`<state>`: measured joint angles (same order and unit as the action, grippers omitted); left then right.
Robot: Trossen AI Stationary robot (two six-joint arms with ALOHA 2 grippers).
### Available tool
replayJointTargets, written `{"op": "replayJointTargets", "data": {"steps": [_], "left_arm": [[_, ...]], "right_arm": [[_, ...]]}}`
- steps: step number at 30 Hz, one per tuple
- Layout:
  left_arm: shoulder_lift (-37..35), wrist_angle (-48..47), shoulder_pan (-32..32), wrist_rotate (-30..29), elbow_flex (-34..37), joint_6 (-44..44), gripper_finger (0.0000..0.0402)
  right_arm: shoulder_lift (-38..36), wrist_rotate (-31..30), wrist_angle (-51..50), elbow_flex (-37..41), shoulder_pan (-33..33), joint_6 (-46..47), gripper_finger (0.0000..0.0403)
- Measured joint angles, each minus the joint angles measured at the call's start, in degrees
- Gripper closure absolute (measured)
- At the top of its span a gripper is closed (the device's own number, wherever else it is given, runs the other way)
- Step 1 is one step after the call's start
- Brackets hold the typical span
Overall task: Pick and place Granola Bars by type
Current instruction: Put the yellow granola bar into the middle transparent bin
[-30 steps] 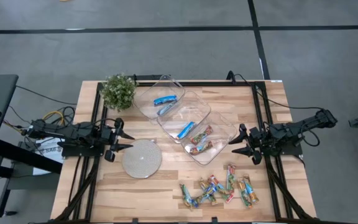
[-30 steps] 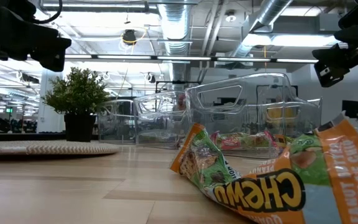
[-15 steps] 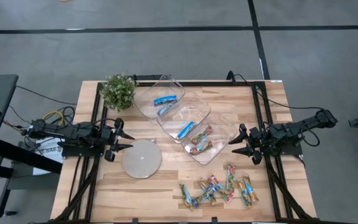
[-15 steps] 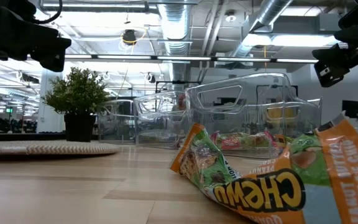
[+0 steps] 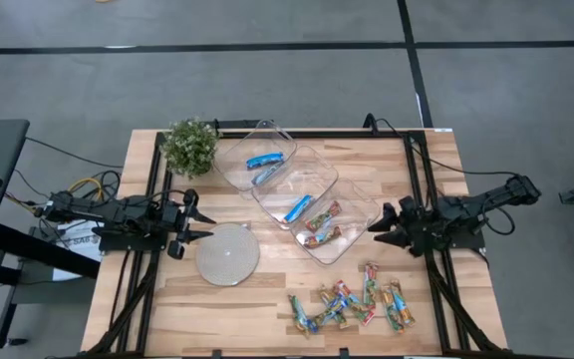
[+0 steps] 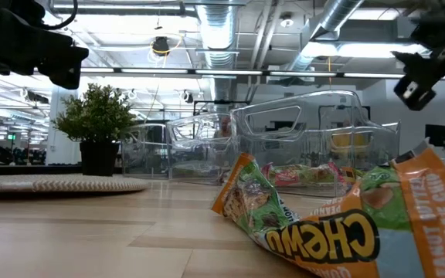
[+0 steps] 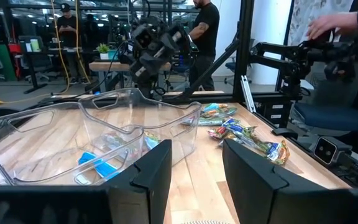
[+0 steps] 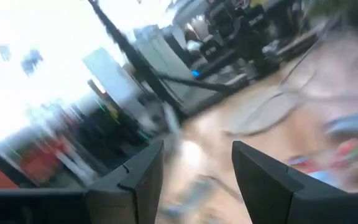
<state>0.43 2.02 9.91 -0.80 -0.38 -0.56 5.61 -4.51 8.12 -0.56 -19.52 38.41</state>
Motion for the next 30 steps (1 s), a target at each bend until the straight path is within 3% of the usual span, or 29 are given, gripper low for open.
{"op": "replayJointTargets", "data": {"steps": [3, 6, 11, 13, 20, 24, 30], "left_arm": [[0.0, 0.0, 0.0, 0.0, 0.0, 0.6, 0.0264], [0.0, 0.0, 0.0, 0.0, 0.0, 0.2, 0.0264], [0.0, 0.0, 0.0, 0.0, 0.0, 0.6, 0.0264], [0.0, 0.0, 0.0, 0.0, 0.0, 0.6, 0.0264], [0.0, 0.0, 0.0, 0.0, 0.0, 0.1, 0.0264], [0.0, 0.0, 0.0, 0.0, 0.0, 0.0, 0.0264], [0.0, 0.0, 0.0, 0.0, 0.0, 0.4, 0.0264]], "right_arm": [[0.0, 0.0, 2.2, 0.0, 0.1, 14.4, 0.0219], [0.0, 0.0, 2.8, -0.1, 0.1, 20.1, 0.0219], [1.6, 0.0, -4.1, -5.1, 0.0, 20.8, 0.0219], [3.5, 0.0, -9.2, -8.9, 0.0, 16.6, 0.0219], [14.7, 0.1, -26.7, -22.7, 0.0, 12.6, 0.0219], [22.8, 0.9, -35.1, -28.7, 0.0, 18.8, 0.0219], [33.4, 7.6, -45.4, -34.4, -2.7, 27.5, 0.0219]]}}
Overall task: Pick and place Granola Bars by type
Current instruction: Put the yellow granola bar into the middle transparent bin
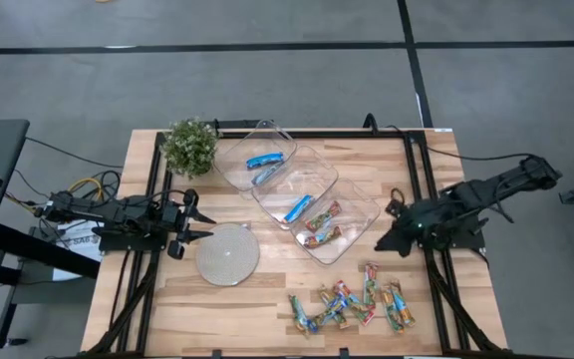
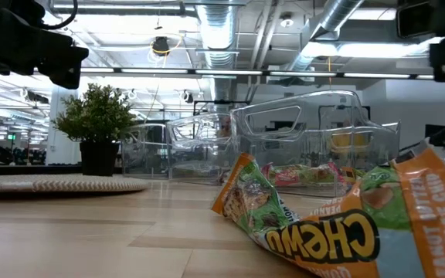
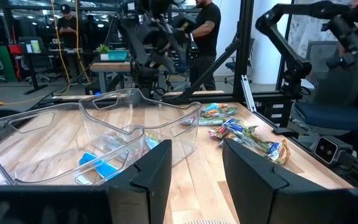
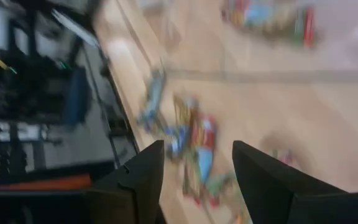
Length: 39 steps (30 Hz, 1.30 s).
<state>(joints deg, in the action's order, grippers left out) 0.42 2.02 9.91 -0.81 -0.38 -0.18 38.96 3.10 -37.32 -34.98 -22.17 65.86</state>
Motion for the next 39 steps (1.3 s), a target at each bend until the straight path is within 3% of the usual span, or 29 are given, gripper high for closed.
{"op": "replayJointTargets", "data": {"steps": [14, 25, 39], "left_arm": [[0.0, 0.0, 0.0, 0.0, 0.0, -0.2, 0.0264], [0.0, 0.0, 0.0, 0.0, 0.0, 0.0, 0.0264], [0.0, 0.0, 0.0, 0.0, 0.0, -0.4, 0.0264]], "right_arm": [[18.3, 6.5, -7.8, -6.9, -11.6, 20.8, 0.0219], [28.3, 12.6, -6.5, -7.1, -17.6, 37.5, 0.0219], [34.9, 11.6, -7.2, -7.1, -26.0, 40.2, 0.0219]]}}
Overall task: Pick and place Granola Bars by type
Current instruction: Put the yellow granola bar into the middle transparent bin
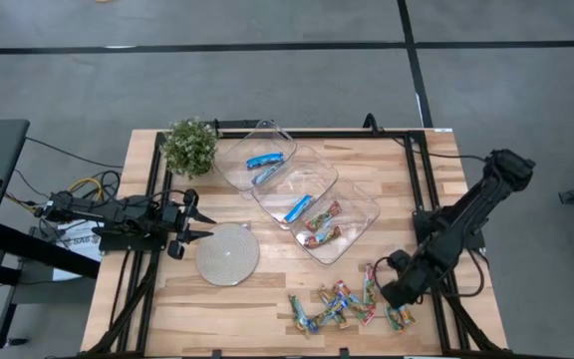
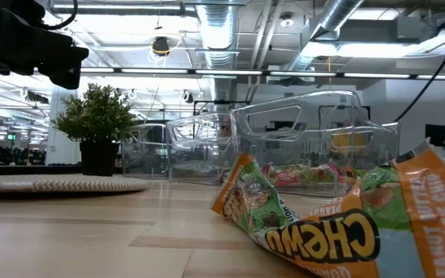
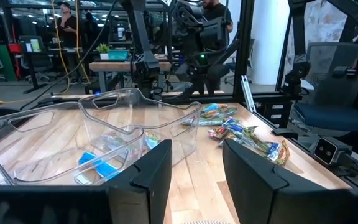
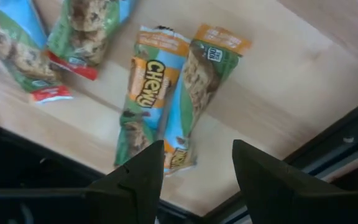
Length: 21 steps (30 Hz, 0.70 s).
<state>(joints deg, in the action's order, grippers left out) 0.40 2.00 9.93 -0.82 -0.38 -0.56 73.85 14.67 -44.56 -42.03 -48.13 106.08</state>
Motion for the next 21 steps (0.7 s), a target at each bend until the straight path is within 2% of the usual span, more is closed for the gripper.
{"op": "replayJointTargets", "data": {"steps": [8, 21], "left_arm": [[0.0, 0.0, 0.0, 0.0, 0.0, 0.1, 0.0264], [0.0, 0.0, 0.0, 0.0, 0.0, 0.0, 0.0264]], "right_arm": [[4.4, -1.6, 0.5, 0.1, -1.4, -4.0, 0.0219], [9.6, -4.2, 5.8, 0.1, -2.6, -3.7, 0.0228]]}}
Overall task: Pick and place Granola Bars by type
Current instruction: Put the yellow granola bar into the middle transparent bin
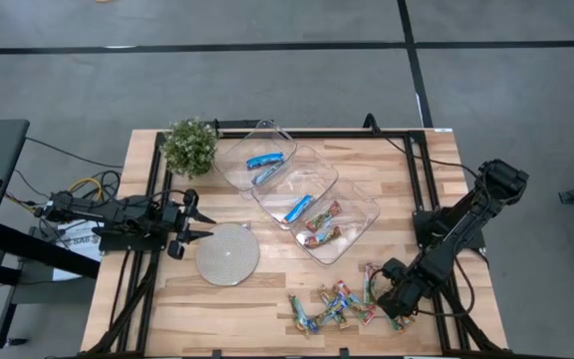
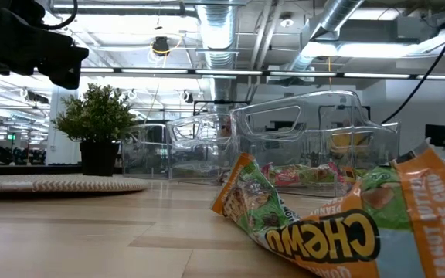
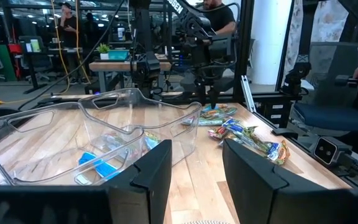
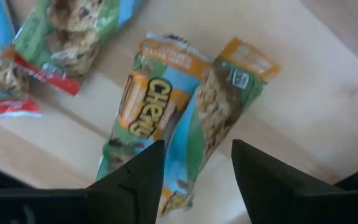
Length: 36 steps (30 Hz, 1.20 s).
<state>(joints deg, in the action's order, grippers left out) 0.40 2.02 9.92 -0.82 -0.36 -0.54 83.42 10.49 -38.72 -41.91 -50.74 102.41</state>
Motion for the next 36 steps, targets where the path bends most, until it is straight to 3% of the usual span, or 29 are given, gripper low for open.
{"op": "replayJointTargets", "data": {"steps": [24, 36], "left_arm": [[0.0, 0.0, 0.0, 0.0, 0.0, -0.1, 0.0264], [0.0, 0.0, 0.0, 0.0, 0.0, -0.1, 0.0264]], "right_arm": [[1.8, -2.2, 1.3, 0.0, -0.2, 1.3, 0.0381], [-5.0, -13.7, 1.0, 0.0, -0.2, 7.1, 0.0395]]}}
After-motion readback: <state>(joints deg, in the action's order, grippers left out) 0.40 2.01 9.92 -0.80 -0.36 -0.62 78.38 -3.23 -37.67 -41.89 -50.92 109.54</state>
